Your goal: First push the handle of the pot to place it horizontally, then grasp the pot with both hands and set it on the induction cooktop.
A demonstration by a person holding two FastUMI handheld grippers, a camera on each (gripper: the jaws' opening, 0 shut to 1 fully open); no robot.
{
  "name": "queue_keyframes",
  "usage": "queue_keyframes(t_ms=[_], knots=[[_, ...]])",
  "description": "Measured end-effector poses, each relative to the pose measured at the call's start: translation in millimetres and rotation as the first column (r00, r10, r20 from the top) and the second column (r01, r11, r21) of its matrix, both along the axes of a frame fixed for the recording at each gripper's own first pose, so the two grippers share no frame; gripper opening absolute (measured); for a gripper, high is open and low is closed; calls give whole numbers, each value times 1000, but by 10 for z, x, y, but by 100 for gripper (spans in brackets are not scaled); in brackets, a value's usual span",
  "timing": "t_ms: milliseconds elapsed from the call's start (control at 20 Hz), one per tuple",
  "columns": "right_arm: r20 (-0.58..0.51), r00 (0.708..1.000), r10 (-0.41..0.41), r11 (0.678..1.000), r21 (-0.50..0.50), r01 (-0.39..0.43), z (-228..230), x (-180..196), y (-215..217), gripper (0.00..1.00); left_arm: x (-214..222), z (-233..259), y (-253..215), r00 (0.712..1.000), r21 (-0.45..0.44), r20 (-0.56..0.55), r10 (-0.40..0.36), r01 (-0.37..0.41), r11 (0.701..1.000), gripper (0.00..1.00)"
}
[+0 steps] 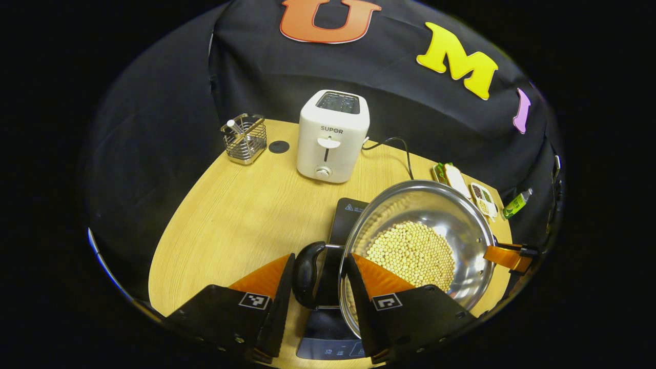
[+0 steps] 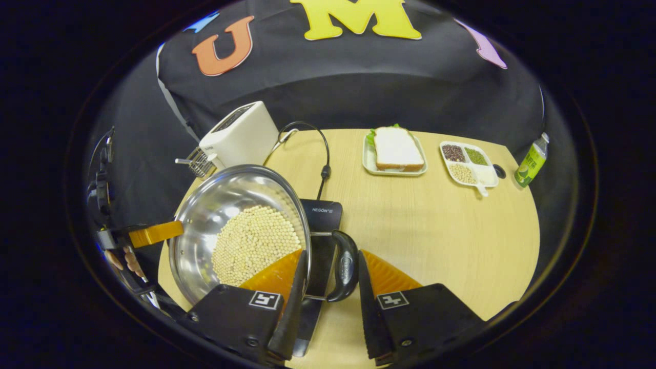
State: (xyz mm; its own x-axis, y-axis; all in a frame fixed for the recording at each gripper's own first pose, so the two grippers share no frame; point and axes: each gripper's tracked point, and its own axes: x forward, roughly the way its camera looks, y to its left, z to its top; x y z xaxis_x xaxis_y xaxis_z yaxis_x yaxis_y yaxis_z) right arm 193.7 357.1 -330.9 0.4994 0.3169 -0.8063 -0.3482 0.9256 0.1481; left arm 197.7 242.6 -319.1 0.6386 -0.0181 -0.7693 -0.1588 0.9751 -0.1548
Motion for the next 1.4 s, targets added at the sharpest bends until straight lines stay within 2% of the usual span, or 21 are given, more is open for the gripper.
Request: queue_keyframes(t_ms=[600,650,700,900,950,1050,1100,1150,1250,1400], knots=[[16,999,-44,996,77,43,-67,34,4,55,48,49,5,998,19,50,-24,23,1000,57],[18,999,-47,996,83,45,-67,42,-1,55,44,47,6,998,18,52,-26,26,1000,47],[17,999,-51,995,89,50,-77,36,2,55,38,53,12,998,18,54,-29,28,999,58],[26,998,-58,993,103,55,-80,10,-3,58,38,66,16,998,13,61,-33,32,999,59],[28,998,-61,993,107,58,-76,3,-5,58,57,84,36,997,13,71,-23,23,1000,51],[43,996,-76,990,121,70,-49,14,-20,61,39,135,73,996,27,89,-20,18,999,75],[69,994,-88,989,129,79,9,38,-32,61,21,149,94,996,32,90,-19,16,999,70],[104,990,-97,989,123,84,80,67,-69,65,-7,172,106,996,34,92,-16,13,999,88],[167,982,-89,991,118,69,240,59,-104,81,-32,264,133,992,38,123,-6,1,999,92],[232,969,-84,992,112,60,472,-44,-156,82,-108,510,37,984,-1,177,-14,15,1000,93]])
